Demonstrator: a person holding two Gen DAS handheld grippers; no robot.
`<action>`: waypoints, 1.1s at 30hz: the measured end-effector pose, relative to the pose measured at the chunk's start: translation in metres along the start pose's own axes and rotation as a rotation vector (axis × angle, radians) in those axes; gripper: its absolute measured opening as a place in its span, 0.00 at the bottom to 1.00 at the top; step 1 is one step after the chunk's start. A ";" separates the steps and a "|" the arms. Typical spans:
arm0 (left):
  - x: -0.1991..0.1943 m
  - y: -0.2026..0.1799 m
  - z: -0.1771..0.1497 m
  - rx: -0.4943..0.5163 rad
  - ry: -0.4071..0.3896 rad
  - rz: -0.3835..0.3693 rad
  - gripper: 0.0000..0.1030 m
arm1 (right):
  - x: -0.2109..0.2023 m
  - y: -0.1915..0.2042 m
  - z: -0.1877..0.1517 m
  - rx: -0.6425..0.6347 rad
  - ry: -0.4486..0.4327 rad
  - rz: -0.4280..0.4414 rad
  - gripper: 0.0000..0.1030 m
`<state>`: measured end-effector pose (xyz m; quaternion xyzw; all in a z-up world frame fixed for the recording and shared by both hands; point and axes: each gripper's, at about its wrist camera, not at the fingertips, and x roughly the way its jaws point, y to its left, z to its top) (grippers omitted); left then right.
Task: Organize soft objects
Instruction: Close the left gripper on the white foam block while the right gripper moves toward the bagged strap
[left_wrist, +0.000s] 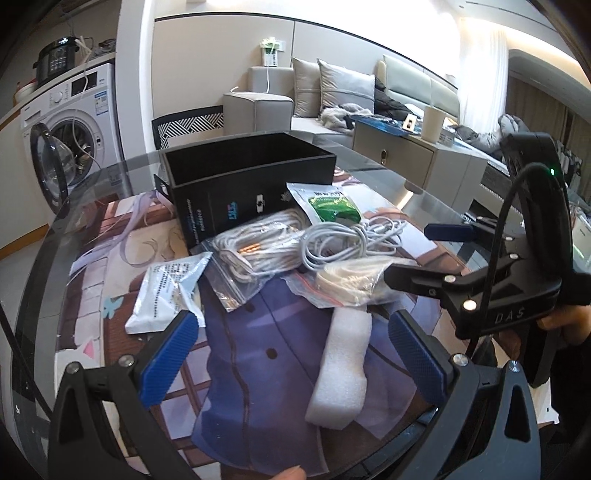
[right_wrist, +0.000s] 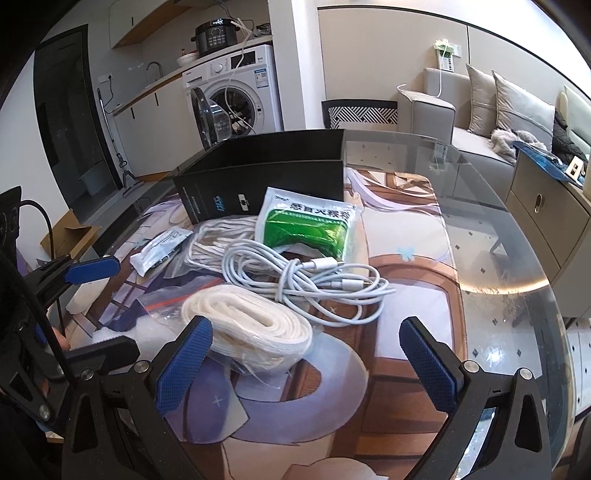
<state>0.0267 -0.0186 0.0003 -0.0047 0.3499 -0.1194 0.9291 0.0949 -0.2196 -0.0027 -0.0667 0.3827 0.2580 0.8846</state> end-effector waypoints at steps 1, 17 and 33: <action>0.002 -0.001 -0.001 0.004 0.007 0.002 1.00 | 0.000 -0.001 -0.002 0.000 0.001 -0.004 1.00; 0.010 0.032 -0.006 -0.084 0.051 0.089 1.00 | 0.000 -0.028 -0.012 0.040 0.026 -0.057 1.00; 0.009 0.037 -0.003 -0.136 0.050 0.019 1.00 | -0.021 -0.014 -0.016 -0.040 -0.004 0.009 1.00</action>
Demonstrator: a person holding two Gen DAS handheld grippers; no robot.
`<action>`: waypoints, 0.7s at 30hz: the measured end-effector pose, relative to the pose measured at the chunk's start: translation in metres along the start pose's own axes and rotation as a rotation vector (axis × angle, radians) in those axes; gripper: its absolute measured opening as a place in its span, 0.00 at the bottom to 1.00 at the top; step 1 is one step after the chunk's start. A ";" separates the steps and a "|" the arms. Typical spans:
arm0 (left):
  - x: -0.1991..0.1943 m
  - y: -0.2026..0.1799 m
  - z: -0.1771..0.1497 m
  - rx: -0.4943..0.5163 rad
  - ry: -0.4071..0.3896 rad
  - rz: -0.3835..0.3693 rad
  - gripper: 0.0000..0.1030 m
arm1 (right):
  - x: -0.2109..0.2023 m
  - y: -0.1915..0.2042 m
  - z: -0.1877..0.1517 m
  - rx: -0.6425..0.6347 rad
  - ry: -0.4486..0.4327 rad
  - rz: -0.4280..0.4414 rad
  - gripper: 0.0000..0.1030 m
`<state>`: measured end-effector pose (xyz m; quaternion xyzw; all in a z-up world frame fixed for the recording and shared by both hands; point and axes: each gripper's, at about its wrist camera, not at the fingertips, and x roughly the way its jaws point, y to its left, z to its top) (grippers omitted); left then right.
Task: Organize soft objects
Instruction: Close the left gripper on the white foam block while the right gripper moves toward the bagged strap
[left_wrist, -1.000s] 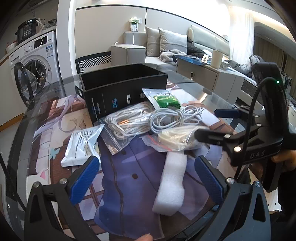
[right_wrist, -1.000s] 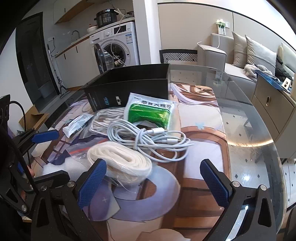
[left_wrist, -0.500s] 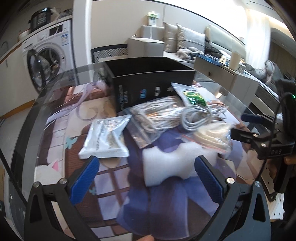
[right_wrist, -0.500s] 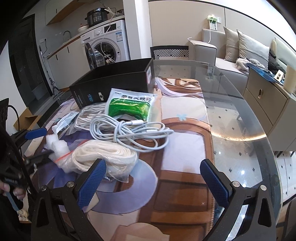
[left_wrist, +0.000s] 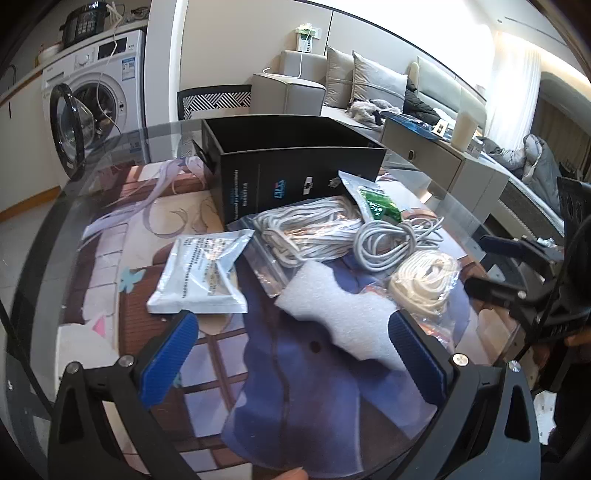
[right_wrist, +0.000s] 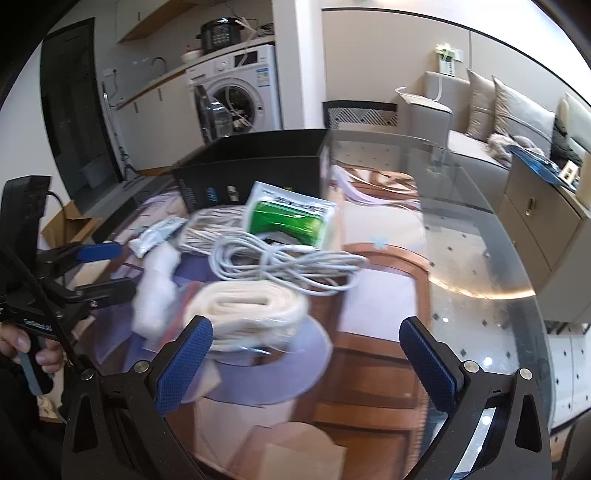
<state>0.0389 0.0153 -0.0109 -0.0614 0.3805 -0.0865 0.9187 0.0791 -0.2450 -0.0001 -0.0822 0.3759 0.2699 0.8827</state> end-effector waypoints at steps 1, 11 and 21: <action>0.001 -0.001 0.001 -0.003 0.000 -0.007 1.00 | 0.002 0.004 0.000 -0.005 0.001 0.008 1.00; 0.016 -0.020 0.007 0.043 0.032 0.025 1.00 | 0.025 0.039 0.001 -0.103 0.048 0.081 1.00; 0.017 -0.008 0.004 0.039 0.062 0.022 1.00 | 0.043 0.048 0.002 -0.164 0.089 0.042 1.00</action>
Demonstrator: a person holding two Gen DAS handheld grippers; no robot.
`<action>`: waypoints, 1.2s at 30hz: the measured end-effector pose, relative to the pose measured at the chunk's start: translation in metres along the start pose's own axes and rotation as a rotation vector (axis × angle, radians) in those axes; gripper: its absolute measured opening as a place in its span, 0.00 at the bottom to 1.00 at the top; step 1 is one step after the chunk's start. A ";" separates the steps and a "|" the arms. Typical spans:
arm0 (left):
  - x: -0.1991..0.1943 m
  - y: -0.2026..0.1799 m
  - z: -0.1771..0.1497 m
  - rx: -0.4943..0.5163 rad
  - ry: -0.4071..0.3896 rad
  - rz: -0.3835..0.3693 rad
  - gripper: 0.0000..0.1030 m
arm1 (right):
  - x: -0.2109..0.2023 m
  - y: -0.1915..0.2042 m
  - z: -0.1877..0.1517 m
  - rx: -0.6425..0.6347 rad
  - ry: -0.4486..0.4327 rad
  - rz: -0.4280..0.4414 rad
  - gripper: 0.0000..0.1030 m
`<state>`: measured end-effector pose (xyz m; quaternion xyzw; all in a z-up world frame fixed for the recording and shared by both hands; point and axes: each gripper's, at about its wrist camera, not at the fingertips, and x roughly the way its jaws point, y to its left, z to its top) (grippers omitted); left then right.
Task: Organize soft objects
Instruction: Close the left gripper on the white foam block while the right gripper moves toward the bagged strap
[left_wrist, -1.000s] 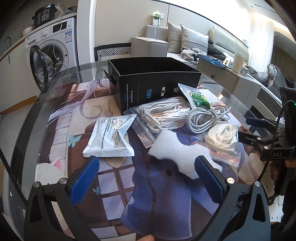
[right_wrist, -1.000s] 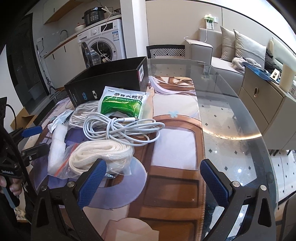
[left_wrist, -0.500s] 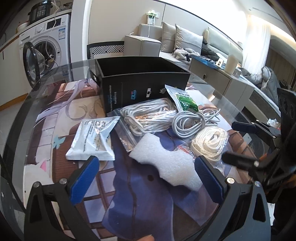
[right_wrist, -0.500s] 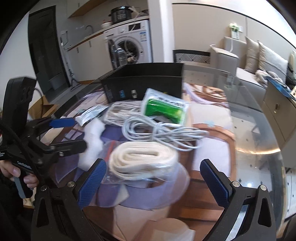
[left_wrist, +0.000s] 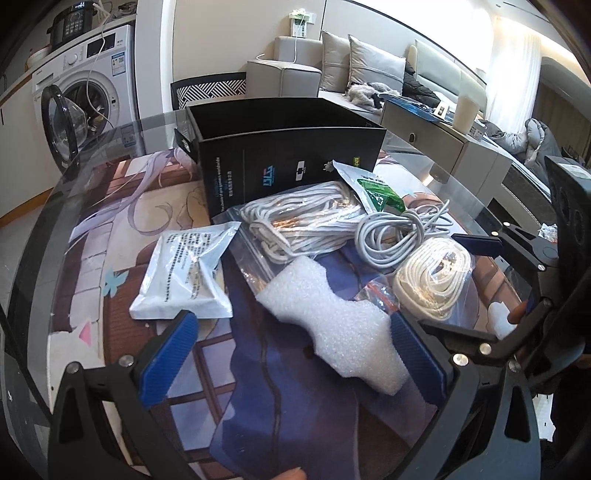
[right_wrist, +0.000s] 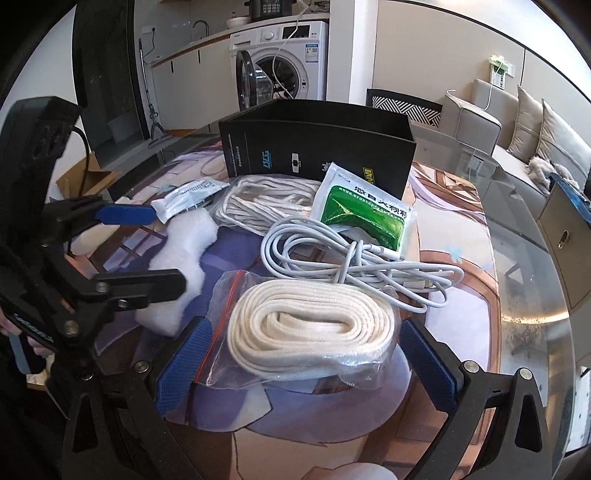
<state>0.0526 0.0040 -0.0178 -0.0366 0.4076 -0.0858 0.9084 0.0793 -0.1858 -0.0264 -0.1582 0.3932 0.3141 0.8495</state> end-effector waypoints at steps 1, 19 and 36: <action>-0.001 0.001 -0.001 0.002 0.004 0.001 1.00 | 0.001 0.000 0.000 -0.001 0.004 0.002 1.00; -0.009 0.004 0.003 -0.065 -0.009 -0.049 1.00 | 0.007 0.002 -0.002 0.007 0.037 0.001 0.99; -0.004 0.005 0.001 -0.077 0.006 -0.058 1.00 | 0.002 -0.003 -0.009 -0.007 0.027 0.012 1.00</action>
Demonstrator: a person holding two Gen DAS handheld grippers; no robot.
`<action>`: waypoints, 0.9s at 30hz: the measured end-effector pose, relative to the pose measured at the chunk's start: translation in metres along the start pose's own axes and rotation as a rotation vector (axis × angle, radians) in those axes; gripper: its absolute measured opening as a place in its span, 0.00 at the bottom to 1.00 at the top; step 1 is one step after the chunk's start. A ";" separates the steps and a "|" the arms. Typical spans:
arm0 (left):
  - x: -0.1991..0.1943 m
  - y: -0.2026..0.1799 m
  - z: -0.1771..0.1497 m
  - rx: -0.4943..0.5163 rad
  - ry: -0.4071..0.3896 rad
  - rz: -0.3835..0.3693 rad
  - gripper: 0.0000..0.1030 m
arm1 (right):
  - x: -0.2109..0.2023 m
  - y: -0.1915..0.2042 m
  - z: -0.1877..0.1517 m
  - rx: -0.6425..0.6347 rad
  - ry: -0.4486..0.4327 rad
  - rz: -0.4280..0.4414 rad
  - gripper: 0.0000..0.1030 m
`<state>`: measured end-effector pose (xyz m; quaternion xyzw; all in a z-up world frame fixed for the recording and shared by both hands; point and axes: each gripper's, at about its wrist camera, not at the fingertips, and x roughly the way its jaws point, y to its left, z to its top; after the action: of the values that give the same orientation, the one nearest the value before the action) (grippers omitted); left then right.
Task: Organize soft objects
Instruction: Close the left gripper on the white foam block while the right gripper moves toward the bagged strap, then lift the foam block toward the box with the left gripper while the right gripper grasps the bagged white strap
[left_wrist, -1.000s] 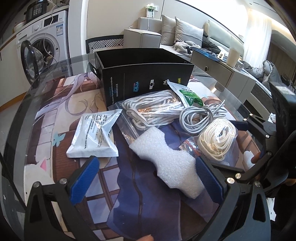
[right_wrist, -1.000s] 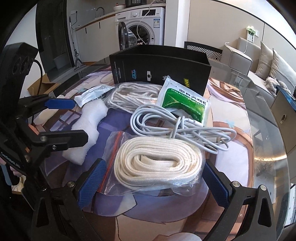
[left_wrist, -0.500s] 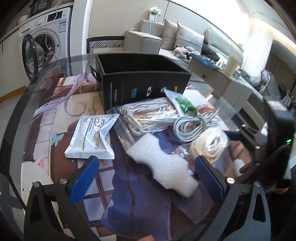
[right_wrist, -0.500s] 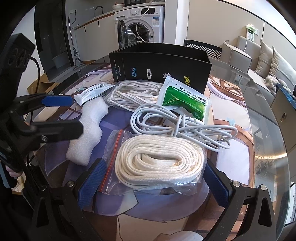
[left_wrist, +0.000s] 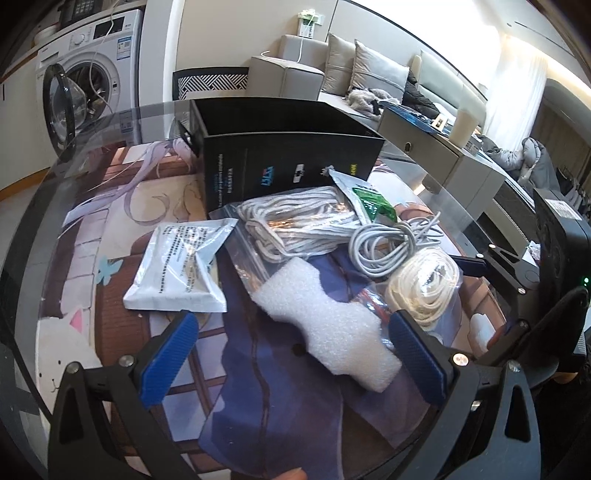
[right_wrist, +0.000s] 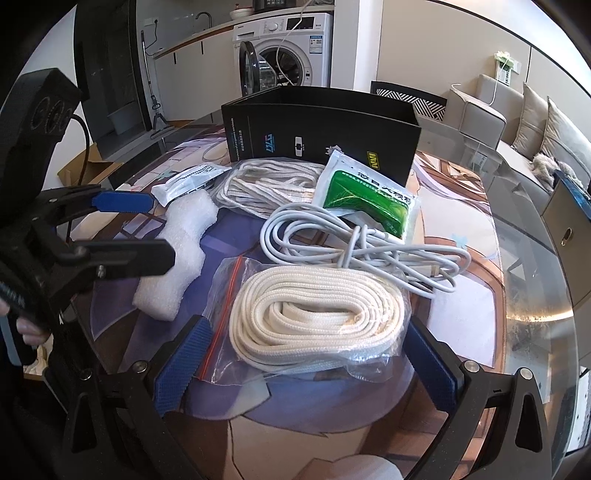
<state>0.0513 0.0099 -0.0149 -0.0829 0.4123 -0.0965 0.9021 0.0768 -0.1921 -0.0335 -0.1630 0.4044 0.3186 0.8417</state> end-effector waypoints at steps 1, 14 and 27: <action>0.001 0.000 0.000 -0.002 0.003 0.005 1.00 | -0.001 -0.001 -0.001 0.000 -0.003 0.000 1.00; 0.017 -0.014 0.000 0.057 0.037 0.066 0.93 | -0.008 -0.001 -0.002 -0.025 -0.032 -0.007 1.00; 0.005 -0.025 0.000 0.141 -0.011 0.028 0.55 | -0.007 0.004 0.002 -0.052 -0.034 0.000 0.99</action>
<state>0.0514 -0.0158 -0.0127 -0.0139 0.4006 -0.1123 0.9093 0.0720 -0.1911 -0.0273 -0.1793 0.3816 0.3318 0.8439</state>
